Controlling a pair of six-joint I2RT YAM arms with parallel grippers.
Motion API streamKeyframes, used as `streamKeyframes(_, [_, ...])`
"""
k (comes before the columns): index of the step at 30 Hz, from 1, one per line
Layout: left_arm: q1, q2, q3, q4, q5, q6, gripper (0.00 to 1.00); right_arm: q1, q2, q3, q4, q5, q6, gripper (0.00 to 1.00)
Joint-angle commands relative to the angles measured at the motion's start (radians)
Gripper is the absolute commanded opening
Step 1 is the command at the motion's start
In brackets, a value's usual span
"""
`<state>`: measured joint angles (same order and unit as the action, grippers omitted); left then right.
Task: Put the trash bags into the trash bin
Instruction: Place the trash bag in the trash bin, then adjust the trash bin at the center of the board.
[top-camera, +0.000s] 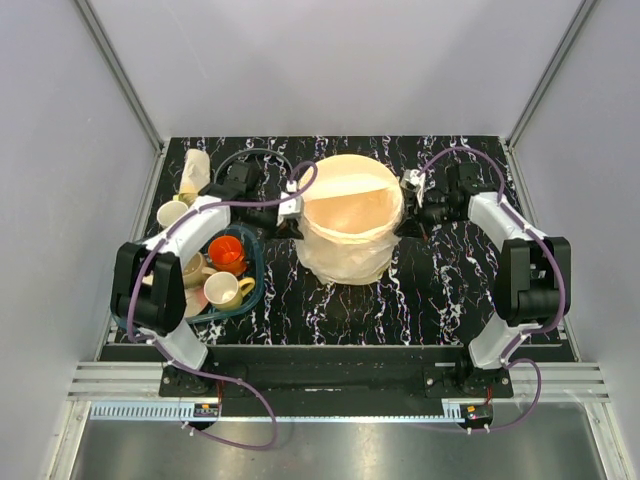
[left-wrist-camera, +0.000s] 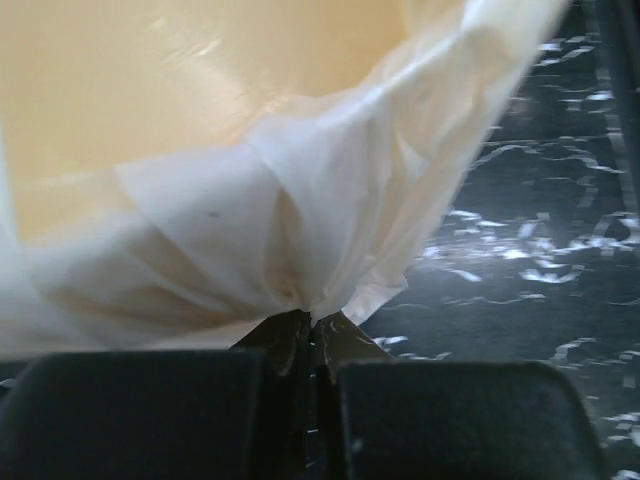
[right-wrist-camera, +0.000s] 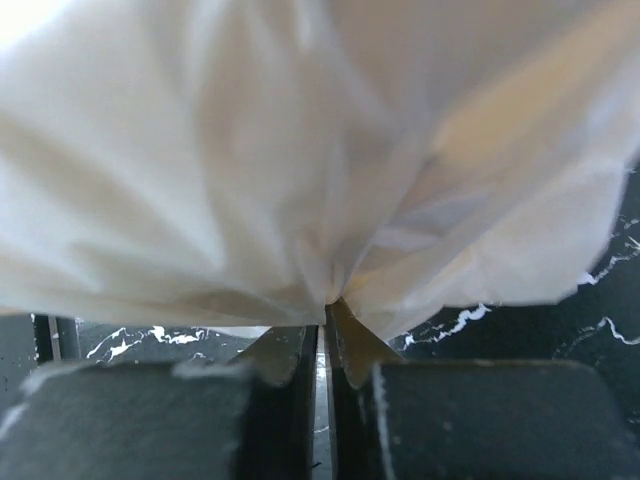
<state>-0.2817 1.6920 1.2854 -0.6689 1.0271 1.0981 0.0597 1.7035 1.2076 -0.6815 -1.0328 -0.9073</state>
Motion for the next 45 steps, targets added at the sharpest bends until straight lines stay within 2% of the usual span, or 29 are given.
streamKeyframes(1, [-0.083, -0.121, -0.093, -0.152, -0.007, 0.076, 0.04, -0.041, 0.012, 0.079, -0.058, 0.045, 0.007, 0.23])
streamKeyframes(2, [-0.086, -0.13, -0.106, -0.152, 0.001, 0.06, 0.15, -0.053, 0.013, 0.12, -0.105, 0.05, -0.005, 0.56])
streamKeyframes(3, [-0.088, -0.14, -0.107, -0.155, 0.007, 0.021, 0.26, -0.055, 0.015, 0.141, -0.133, 0.071, -0.036, 0.65])
streamKeyframes(5, [-0.083, -0.163, -0.097, -0.234, 0.019, 0.022, 0.42, -0.102, 0.008, 0.193, -0.209, 0.086, -0.083, 0.73])
streamKeyframes(6, [-0.077, -0.175, -0.083, -0.291, 0.031, 0.117, 0.51, -0.113, -0.01, 0.205, -0.229, 0.097, -0.129, 0.76])
streamKeyframes(7, [-0.07, -0.202, -0.077, -0.405, 0.043, 0.17, 0.54, -0.126, -0.022, 0.213, -0.243, 0.103, -0.151, 0.78])
streamKeyframes(9, [-0.021, -0.225, -0.046, -0.484, 0.038, 0.271, 0.56, -0.144, -0.062, 0.225, -0.282, 0.126, -0.209, 0.83])
streamKeyframes(11, [0.079, -0.224, -0.002, -0.535, 0.039, 0.281, 0.56, -0.144, -0.093, 0.231, -0.358, 0.128, -0.249, 0.84])
streamKeyframes(14, [0.194, -0.138, 0.158, -0.54, 0.034, 0.292, 0.54, -0.141, -0.157, 0.21, -0.438, 0.051, -0.259, 0.84])
streamKeyframes(15, [0.213, -0.111, 0.198, -0.525, 0.044, 0.258, 0.53, -0.121, -0.195, 0.198, -0.443, 0.019, -0.224, 0.83])
streamKeyframes(16, [0.226, -0.066, 0.256, -0.443, 0.053, 0.208, 0.53, -0.106, -0.214, 0.163, -0.4, 0.013, -0.178, 0.82])
streamKeyframes(18, [0.222, -0.022, 0.279, -0.272, 0.054, 0.065, 0.53, -0.034, -0.272, 0.115, -0.334, 0.02, -0.039, 0.82])
streamKeyframes(20, [0.185, -0.002, 0.281, -0.155, 0.036, -0.039, 0.53, 0.017, -0.32, 0.035, -0.198, 0.052, 0.08, 0.81])
streamKeyframes(21, [0.168, 0.017, 0.281, -0.077, 0.019, -0.061, 0.53, 0.049, -0.327, 0.015, -0.114, 0.069, 0.112, 0.81])
streamKeyframes(23, [0.121, 0.032, 0.279, -0.026, -0.005, -0.093, 0.53, 0.055, -0.308, -0.006, -0.073, 0.073, 0.149, 0.8])
streamKeyframes(27, [0.052, 0.016, 0.229, -0.014, 0.011, -0.081, 0.52, 0.054, -0.222, 0.066, -0.164, 0.053, 0.01, 0.78])
streamKeyframes(29, [0.012, -0.024, 0.145, -0.026, 0.019, -0.032, 0.52, 0.051, -0.18, 0.096, -0.177, 0.065, -0.059, 0.77])
streamKeyframes(35, [-0.086, -0.24, -0.079, -0.099, 0.048, 0.029, 0.5, 0.037, -0.098, 0.174, -0.185, 0.08, -0.2, 0.8])
streamKeyframes(38, [-0.138, -0.293, -0.129, -0.1, 0.06, -0.029, 0.51, 0.029, -0.052, 0.223, -0.168, 0.099, -0.238, 0.81])
streamKeyframes(40, [-0.143, -0.308, -0.161, -0.106, 0.07, -0.056, 0.51, 0.02, -0.032, 0.259, -0.17, 0.129, -0.266, 0.83])
streamKeyframes(43, [-0.116, -0.345, -0.178, -0.214, 0.036, 0.043, 0.52, -0.038, -0.021, 0.303, -0.202, 0.139, -0.323, 0.84])
streamKeyframes(45, [-0.027, -0.365, -0.175, -0.235, 0.056, 0.045, 0.54, -0.087, -0.025, 0.352, -0.286, 0.137, -0.383, 0.85])
